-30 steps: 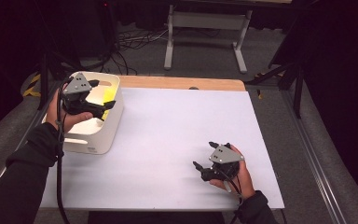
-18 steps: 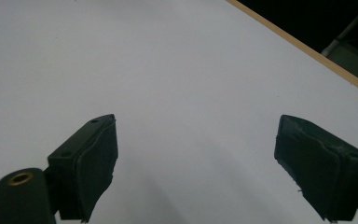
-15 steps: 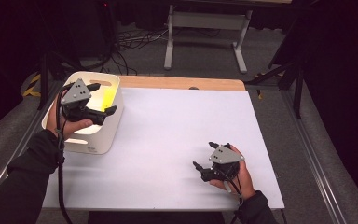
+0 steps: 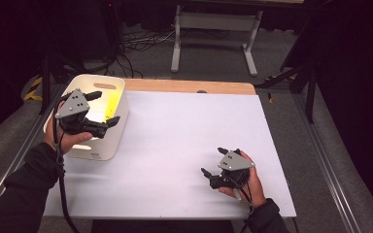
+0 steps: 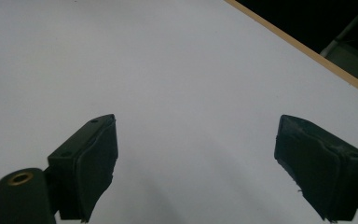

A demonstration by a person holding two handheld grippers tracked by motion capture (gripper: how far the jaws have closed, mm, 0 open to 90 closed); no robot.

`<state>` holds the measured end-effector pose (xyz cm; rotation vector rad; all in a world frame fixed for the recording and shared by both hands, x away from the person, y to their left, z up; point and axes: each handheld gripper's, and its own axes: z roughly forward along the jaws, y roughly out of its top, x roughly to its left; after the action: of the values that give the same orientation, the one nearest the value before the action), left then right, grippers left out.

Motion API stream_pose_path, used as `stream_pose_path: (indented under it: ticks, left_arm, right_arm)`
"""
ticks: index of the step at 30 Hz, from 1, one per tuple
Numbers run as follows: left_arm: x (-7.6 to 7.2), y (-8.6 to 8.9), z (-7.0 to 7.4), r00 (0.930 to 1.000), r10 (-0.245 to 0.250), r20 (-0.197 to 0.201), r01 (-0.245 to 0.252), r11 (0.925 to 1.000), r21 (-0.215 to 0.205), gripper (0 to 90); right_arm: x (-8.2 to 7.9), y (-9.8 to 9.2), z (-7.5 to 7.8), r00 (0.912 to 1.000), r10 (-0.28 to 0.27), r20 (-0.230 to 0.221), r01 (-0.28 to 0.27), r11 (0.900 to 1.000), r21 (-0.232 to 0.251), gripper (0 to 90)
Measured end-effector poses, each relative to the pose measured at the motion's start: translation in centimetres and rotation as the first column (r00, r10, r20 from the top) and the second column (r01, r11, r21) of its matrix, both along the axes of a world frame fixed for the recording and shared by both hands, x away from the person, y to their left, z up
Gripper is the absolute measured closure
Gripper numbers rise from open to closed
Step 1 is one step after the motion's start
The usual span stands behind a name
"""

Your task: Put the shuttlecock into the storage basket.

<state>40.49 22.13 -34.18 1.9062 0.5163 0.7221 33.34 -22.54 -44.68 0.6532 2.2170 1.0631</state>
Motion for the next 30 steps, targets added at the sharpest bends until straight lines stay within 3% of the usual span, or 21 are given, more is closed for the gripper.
stream_pose_path:
  ticks: [21,30]
  left_arm:
    - [-2.8,-0.2,-1.4,0.9988,-0.030,0.040,0.030,0.9994,-0.015,5.4]
    - [-3.6,-1.0,-1.8,0.9966,-0.057,0.059,0.056,0.9984,0.005,5.8]
  right_arm:
    - [0.0,0.0,0.1,1.0000,-0.005,0.004,0.005,1.000,0.004,14.0]
    - [-0.1,-0.1,0.1,1.0000,-0.004,0.005,0.004,1.000,0.004,14.0]
